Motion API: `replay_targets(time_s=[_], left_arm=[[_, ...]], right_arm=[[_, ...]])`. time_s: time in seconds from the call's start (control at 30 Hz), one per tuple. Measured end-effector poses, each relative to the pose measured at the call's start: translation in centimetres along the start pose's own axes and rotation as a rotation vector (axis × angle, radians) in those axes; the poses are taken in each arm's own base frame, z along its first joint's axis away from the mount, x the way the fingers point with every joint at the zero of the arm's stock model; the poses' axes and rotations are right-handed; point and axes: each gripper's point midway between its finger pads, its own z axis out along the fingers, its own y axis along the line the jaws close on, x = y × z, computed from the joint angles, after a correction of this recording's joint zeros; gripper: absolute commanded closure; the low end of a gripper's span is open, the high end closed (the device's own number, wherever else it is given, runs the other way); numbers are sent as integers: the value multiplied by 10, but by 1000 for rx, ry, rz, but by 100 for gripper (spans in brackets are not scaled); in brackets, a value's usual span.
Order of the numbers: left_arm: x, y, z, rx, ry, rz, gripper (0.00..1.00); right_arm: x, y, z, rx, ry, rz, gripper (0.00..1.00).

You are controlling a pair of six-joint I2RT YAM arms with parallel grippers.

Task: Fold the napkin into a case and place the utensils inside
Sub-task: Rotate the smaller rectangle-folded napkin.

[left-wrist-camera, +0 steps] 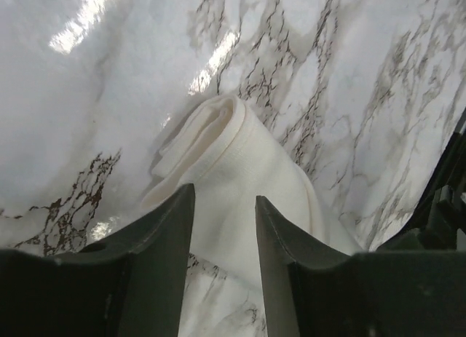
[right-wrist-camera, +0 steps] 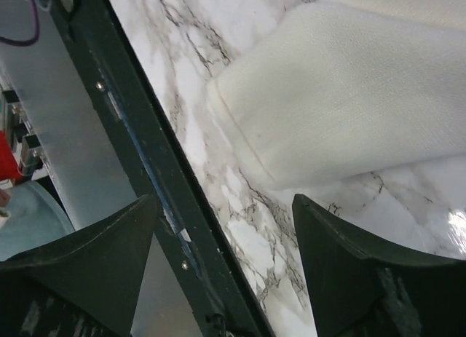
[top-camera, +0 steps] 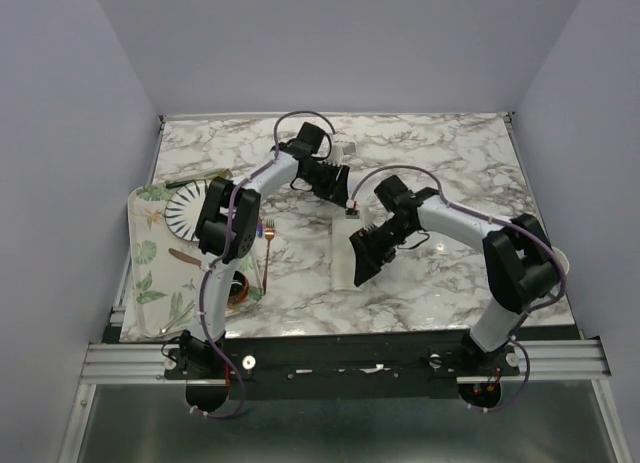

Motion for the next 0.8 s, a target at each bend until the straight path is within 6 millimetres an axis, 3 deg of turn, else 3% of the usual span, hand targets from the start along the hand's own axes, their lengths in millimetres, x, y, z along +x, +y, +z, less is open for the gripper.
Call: replay_targets(time_s=[0.1,0.2,0.37,0.4,0.47,0.53,0.63,0.7,0.8], left_arm=[[-20,-2,-14,15,-65,0,44],[-29,-1,-39,17,-153,-33,40],[-2,-24,-107,25,-321,-136,40],[5,-41,-122,50,-374,-140,40],[17,-71,-129,103,-416,-138,40],[35,-104,-121,182,-425,-141,41],[69,-138,-90,281,-357,-183,42],[93,-155,-66,332,-284,-235,42],[110,-163,-44,367,-229,-286,43]], right_arm=[[-16,11,-21,9,-79,-43,2],[-43,12,-55,57,-193,-91,0],[-111,11,-140,186,-442,-210,0],[-121,12,-151,199,-476,-234,0],[-137,18,-163,189,-515,-253,0],[-158,25,-166,125,-541,-257,0],[-172,13,-149,28,-526,-184,0],[-175,-3,-123,-54,-491,-81,0],[-167,-25,-88,-123,-435,64,0]])
